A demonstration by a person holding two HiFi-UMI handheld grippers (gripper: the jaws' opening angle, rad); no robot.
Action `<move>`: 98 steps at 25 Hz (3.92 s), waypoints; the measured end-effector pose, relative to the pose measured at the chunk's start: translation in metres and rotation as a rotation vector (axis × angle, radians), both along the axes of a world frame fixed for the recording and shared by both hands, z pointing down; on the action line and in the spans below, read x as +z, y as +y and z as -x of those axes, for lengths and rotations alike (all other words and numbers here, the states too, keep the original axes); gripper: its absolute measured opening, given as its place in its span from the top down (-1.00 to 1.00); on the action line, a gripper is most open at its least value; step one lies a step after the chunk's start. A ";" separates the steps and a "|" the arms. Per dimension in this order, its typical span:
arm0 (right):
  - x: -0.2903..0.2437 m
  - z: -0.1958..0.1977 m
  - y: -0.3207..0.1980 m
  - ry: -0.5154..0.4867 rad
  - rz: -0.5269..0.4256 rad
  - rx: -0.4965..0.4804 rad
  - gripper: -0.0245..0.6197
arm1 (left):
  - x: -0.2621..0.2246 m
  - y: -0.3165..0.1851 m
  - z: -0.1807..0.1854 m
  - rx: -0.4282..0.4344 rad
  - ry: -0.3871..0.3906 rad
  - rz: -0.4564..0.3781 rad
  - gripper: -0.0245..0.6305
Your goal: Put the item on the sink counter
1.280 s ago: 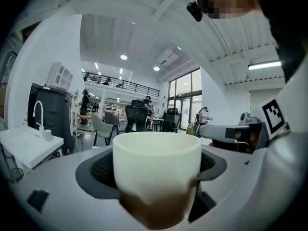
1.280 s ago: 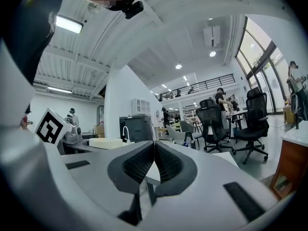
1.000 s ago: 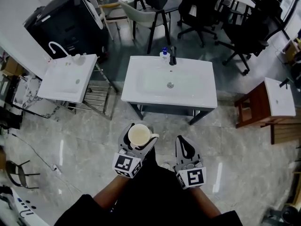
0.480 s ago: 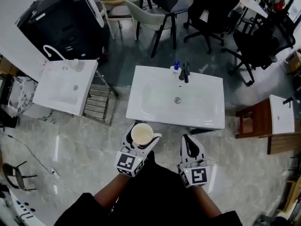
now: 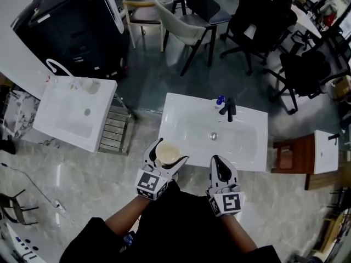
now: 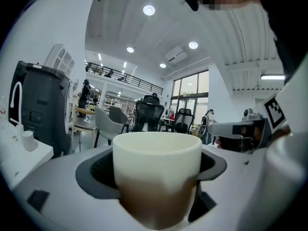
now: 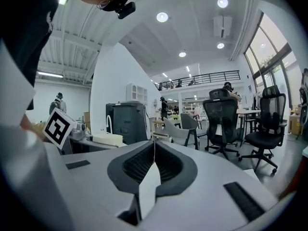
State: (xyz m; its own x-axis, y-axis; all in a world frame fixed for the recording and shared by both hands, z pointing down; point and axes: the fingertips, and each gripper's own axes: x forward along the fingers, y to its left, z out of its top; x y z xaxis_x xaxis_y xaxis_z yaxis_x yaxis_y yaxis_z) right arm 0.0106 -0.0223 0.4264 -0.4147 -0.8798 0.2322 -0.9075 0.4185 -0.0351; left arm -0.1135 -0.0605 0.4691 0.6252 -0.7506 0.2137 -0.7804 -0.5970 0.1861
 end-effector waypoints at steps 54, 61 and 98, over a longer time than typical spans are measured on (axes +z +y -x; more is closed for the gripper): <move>0.140 -0.001 -0.280 -0.027 0.208 -0.074 0.83 | 0.268 -0.319 -0.037 -0.127 -0.287 0.134 -0.44; 0.144 -0.010 -0.273 -0.023 0.191 -0.079 0.83 | 0.271 -0.311 -0.035 -0.084 -0.299 0.134 -0.44; 0.083 -0.015 -0.159 0.025 0.137 0.039 0.83 | 0.107 -0.172 0.009 -0.130 -0.093 0.114 -0.51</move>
State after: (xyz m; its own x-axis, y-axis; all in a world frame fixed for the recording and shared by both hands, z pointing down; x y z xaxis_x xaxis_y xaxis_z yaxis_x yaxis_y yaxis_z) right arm 0.0257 -0.1813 0.5092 -0.3736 -0.8546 0.3608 -0.9242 0.3760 -0.0664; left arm -0.1226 -0.2327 0.5762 0.4984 -0.7910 0.3547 -0.8664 -0.4695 0.1704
